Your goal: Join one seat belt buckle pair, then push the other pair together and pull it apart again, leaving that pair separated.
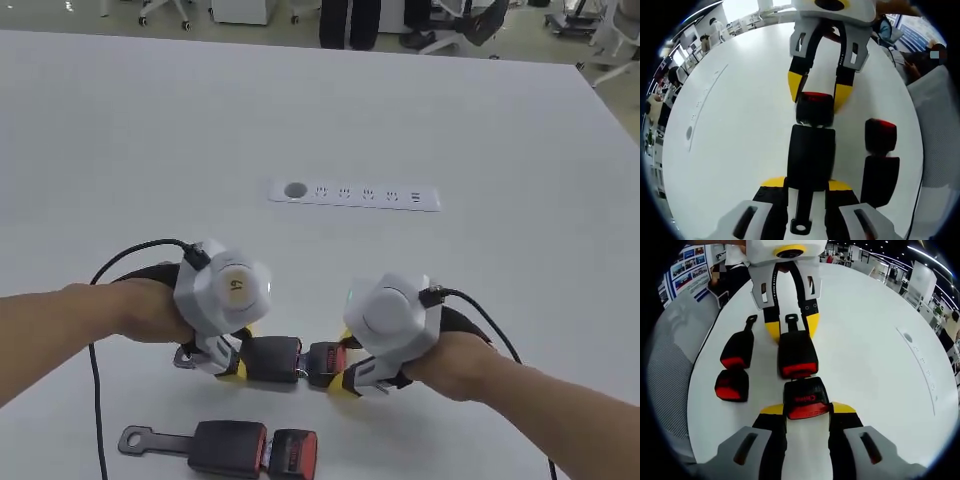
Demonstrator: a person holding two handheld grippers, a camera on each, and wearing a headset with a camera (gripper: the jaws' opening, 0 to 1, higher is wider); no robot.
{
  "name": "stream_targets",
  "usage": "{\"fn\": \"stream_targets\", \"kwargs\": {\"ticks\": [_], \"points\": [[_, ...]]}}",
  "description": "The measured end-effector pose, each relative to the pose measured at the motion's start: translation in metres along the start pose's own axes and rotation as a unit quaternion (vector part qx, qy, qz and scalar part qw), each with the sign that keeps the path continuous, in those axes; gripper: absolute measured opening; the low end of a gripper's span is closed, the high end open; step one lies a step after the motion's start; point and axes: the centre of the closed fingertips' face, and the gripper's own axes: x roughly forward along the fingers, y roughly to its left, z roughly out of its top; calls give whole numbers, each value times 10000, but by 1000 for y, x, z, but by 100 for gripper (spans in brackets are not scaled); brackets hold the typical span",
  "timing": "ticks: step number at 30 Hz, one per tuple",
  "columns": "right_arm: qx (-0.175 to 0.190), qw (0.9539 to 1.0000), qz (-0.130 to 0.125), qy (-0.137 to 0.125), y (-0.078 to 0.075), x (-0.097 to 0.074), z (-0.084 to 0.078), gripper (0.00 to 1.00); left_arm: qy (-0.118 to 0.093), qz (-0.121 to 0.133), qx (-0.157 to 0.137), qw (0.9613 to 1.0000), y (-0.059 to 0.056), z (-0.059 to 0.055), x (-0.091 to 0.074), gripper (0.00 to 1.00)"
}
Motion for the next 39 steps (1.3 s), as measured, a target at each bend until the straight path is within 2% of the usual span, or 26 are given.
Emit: {"fn": "stream_targets", "kwargs": {"ticks": [8, 13, 19, 30, 39], "points": [[158, 9998, -72, 47, -5, 1, 0, 28, 58, 54, -66, 9999, -2, 2, 0, 26], [213, 9997, -118, 84, -3, 2, 2, 28, 85, 98, -40, 9999, -2, 3, -1, 25], [242, 9996, -126, 114, -3, 1, 2, 28, 229, 103, 21, 9997, 2, 1, 0, 25], [271, 9995, -145, 103, -4, 1, 2, 29, 177, 150, -131, 9996, 2, 0, 1, 26], [-37, 9998, -153, 78, -2, -2, 0, 29, -90, 236, -82, 9996, 1, -1, 0, 27]]}}
